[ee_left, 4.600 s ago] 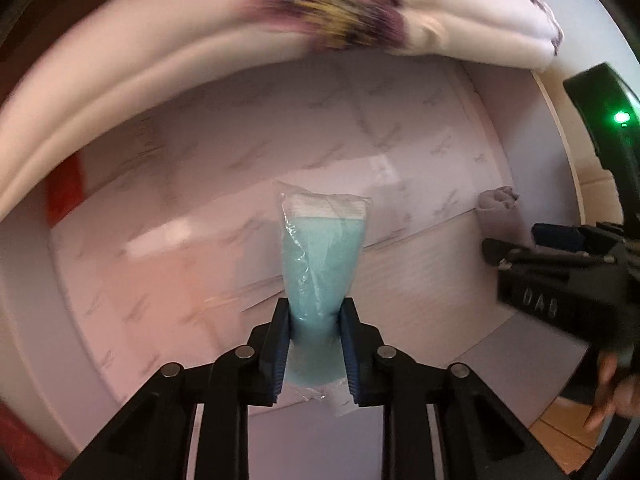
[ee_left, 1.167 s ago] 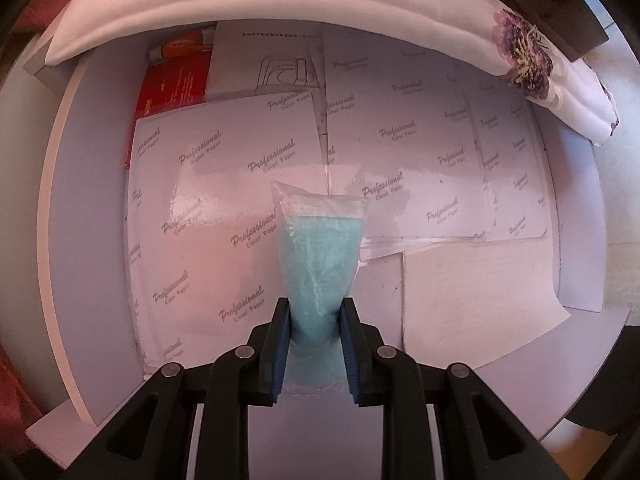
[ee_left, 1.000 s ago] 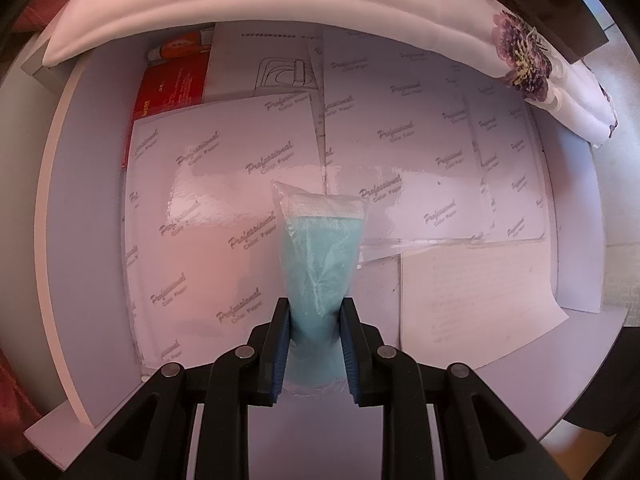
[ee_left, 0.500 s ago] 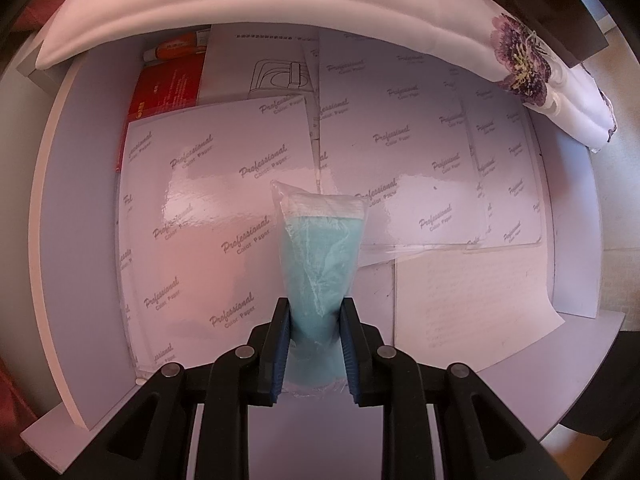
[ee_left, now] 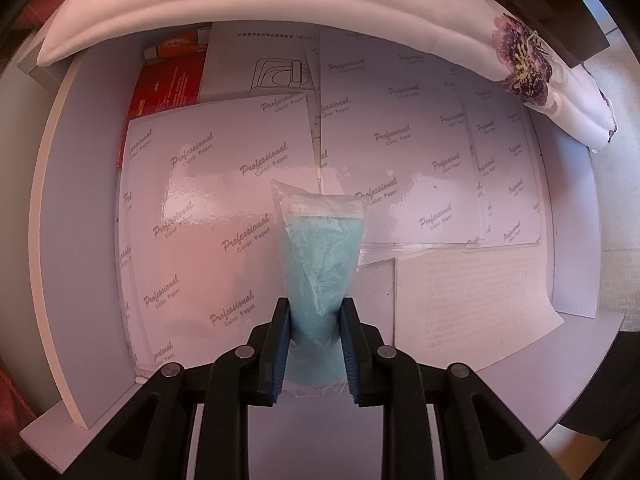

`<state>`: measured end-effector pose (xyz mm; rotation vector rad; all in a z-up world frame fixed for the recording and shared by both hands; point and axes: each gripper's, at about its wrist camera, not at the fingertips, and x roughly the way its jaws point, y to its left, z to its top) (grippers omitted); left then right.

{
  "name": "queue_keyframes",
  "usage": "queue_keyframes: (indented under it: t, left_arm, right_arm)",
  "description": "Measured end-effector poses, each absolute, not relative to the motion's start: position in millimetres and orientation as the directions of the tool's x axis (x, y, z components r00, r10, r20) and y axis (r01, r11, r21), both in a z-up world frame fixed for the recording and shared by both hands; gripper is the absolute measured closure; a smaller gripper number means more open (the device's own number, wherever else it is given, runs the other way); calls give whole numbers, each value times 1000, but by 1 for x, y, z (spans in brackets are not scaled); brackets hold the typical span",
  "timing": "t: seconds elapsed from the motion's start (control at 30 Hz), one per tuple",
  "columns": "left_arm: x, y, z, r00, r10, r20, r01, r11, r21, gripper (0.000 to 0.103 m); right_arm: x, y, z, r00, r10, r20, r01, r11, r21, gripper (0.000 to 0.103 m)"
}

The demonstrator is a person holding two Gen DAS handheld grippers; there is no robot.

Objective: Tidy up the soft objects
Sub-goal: 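Lower the lavender sock into the gold tray and open the right tool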

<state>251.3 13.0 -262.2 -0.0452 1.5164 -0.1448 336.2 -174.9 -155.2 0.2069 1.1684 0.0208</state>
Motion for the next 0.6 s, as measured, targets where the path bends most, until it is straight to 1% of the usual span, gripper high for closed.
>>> queue_keyframes:
  t: [0.03, 0.07, 0.1, 0.13, 0.17, 0.23, 0.4, 0.53, 0.6]
  left_arm:
    - [251, 13, -262, 48, -122, -991, 67, 991, -119, 80]
    - [251, 12, -262, 49, -122, -991, 68, 991, -118, 80]
    - [251, 12, -262, 49, -122, -991, 69, 991, -118, 80]
    - [251, 12, -262, 50, -122, -991, 69, 991, -118, 80]
    - [251, 12, -262, 49, -122, -991, 69, 991, -119, 80]
    - [251, 12, -262, 50, -123, -991, 68, 991, -119, 80]
    - [251, 12, -261, 50, -121, -991, 68, 991, -117, 80]
    - [251, 12, -261, 52, -118, -992, 69, 991, -115, 80]
    - [250, 11, -261, 53, -118, -992, 71, 991, -114, 80]
  right_arm:
    - [337, -173, -154, 398, 119, -910, 81, 983, 164, 40]
    - [339, -169, -154, 392, 115, -913, 66, 986, 152, 52]
    - [341, -164, -157, 382, 105, -918, 52, 990, 135, 58]
    - [343, -159, -160, 369, 87, -925, 39, 993, 109, 67]
    - [345, -153, -165, 352, 72, -933, 23, 996, 85, 70]
    - [347, -146, -171, 346, 67, -936, 5, 997, 74, 70]
    - [347, -145, -166, 347, 64, -936, -1, 998, 67, 70]
    - [339, -152, -159, 370, 60, -927, 1, 998, 65, 64]
    - [332, -153, -155, 381, 62, -922, -6, 998, 65, 64]
